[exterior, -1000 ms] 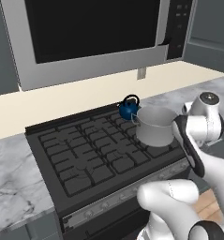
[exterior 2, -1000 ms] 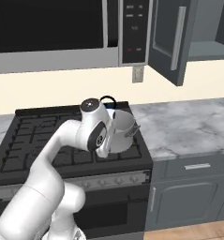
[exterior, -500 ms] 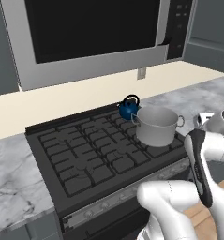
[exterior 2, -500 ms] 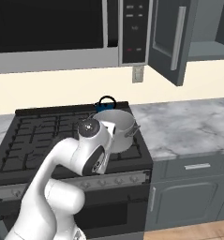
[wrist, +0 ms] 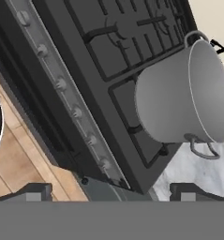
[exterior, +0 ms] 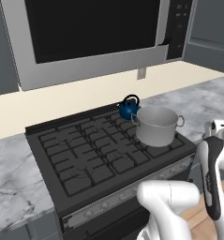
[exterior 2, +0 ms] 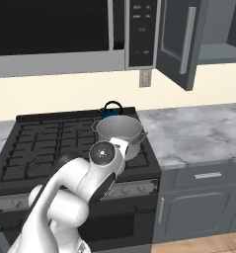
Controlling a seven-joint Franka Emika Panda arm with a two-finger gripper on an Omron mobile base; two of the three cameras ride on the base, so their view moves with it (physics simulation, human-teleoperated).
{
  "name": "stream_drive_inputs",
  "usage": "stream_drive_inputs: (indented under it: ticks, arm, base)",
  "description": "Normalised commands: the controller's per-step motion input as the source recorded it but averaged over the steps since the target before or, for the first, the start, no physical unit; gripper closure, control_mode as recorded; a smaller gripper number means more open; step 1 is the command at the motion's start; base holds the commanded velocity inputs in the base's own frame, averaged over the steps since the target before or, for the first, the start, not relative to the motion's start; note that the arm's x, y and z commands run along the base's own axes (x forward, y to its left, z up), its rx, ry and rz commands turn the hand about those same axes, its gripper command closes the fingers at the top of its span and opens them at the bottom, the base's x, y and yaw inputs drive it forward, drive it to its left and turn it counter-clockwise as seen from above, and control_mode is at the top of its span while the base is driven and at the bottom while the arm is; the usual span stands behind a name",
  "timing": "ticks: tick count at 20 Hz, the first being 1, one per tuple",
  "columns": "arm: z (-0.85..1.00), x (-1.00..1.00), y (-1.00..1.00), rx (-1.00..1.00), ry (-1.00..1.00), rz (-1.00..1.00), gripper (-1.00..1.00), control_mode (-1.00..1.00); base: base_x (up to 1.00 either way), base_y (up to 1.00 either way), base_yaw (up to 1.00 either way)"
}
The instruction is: Pick the kettle from the cabinet and place it on a stove burner. Then pick the pot from the counter and place it on another stove burner. Finally, turn both burners on.
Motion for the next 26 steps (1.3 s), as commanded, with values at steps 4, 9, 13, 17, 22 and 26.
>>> stream_drive_inputs:
  ticks: [4,9,13,17,22,26]
  arm:
    - [0.00,-0.15,-0.04,0.14,-0.04,-0.04,-1.00,-1.00]
    - [-0.01,-0.16,0.00,0.13,-0.06,-0.06,-1.00,-1.00]
    - [-0.05,-0.09,0.00,0.13,-0.08,-0.07,-1.00,-1.00]
    - [-0.08,-0.12,0.00,0.09,-0.10,-0.05,-1.00,-1.00]
    - [-0.14,-0.16,0.02,0.03,-0.12,-0.05,-1.00,-1.00]
    - [-0.12,-0.17,0.04,0.07,-0.09,-0.04,-1.00,-1.00]
  base:
    - [0.00,0.00,0.00]
    - [0.00,0.00,0.00]
    - [0.00,0.00,0.00]
    - [0.00,0.00,0.00]
    - [0.00,0.00,0.00]
    - [0.00,0.00,0.00]
